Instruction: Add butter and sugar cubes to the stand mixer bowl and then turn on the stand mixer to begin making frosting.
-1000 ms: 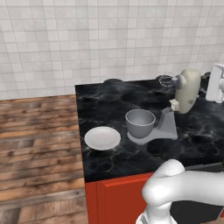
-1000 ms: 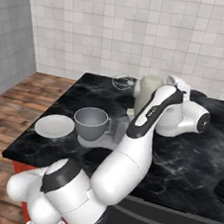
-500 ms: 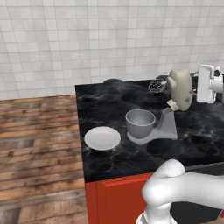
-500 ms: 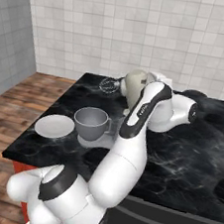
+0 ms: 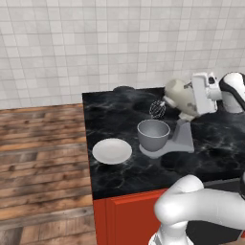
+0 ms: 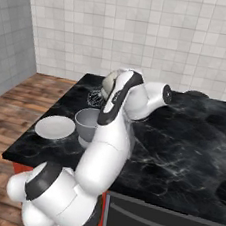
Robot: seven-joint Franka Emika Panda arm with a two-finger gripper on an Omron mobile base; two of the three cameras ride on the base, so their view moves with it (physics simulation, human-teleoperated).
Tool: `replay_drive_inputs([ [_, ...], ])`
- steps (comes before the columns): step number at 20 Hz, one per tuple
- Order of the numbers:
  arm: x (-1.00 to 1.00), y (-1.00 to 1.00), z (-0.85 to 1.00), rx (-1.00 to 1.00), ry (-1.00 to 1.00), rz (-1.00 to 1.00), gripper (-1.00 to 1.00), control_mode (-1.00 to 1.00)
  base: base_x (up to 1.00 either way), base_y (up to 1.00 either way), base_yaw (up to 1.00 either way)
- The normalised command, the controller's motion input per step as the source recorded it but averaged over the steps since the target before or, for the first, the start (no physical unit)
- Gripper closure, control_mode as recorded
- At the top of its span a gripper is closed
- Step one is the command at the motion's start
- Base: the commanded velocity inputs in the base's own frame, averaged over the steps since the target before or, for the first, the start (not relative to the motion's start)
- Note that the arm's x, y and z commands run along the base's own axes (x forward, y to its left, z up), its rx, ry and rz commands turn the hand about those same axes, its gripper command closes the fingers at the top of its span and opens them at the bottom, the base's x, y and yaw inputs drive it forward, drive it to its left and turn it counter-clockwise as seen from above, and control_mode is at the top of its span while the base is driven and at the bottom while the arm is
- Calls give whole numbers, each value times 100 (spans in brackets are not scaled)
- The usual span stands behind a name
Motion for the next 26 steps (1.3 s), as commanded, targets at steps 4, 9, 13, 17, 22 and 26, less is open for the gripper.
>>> replay_drive_inputs([
  [4,0,100,-33,-22,6,9,-100,-100,0,0,0],
  [9,0,99,-46,-25,4,6,-100,-100,0,0,0],
  [13,-13,54,-5,-21,-2,5,-100,-100,0,0,0],
  [17,-71,-6,83,-17,-22,2,-100,-100,0,0,0],
  [22,-74,-39,67,-16,-16,6,-100,-100,0,0,0],
  [26,-52,-57,9,-15,-3,14,-100,-100,0,0,0],
])
